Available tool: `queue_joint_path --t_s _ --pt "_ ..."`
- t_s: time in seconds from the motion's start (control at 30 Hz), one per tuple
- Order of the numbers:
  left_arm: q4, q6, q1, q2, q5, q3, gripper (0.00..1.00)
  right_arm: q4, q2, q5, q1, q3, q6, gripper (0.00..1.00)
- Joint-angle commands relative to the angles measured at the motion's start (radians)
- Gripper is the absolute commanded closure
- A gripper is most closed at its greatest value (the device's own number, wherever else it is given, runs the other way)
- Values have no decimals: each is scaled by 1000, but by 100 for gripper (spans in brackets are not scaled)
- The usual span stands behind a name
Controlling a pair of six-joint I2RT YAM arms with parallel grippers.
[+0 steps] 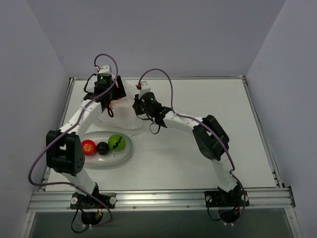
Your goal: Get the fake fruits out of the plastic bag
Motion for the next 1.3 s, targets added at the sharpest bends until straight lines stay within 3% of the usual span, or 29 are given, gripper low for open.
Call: queue_joint_path --t_s 0.0,0.17,0.33,0.5,0.6,0.77,0.9,1.2,1.27 --pt "-92 -49 -7 -135 33 -92 60 40 6 -11 -9 54 22 100" --pt "-210 -23 -24 -374 62 -216 60 30 11 -18 -12 62 22 100" --pt "-457 -6 -47 -625 70 -319 60 32 6 -18 -14 48 22 100" --pt "-705 -66 -67 -755 103 -399 60 37 0 -21 -12 46 28 100" --pt "-762 -170 -136 -802 85 -480 62 37 -5 -18 -12 46 28 100" --pt "-793 -342 -242 -851 -36 -559 62 36 -15 -17 -12 42 28 100" --pt "-744 -413 -248 -848 -145 -603 61 34 -28 -17 -9 37 22 100" --pt "-582 -421 -247 -690 -229 -703 58 34 -55 -20 -8 17 4 100" --pt "-581 -410 -247 -677 -272 -697 51 36 -58 -23 -8 14 4 100"
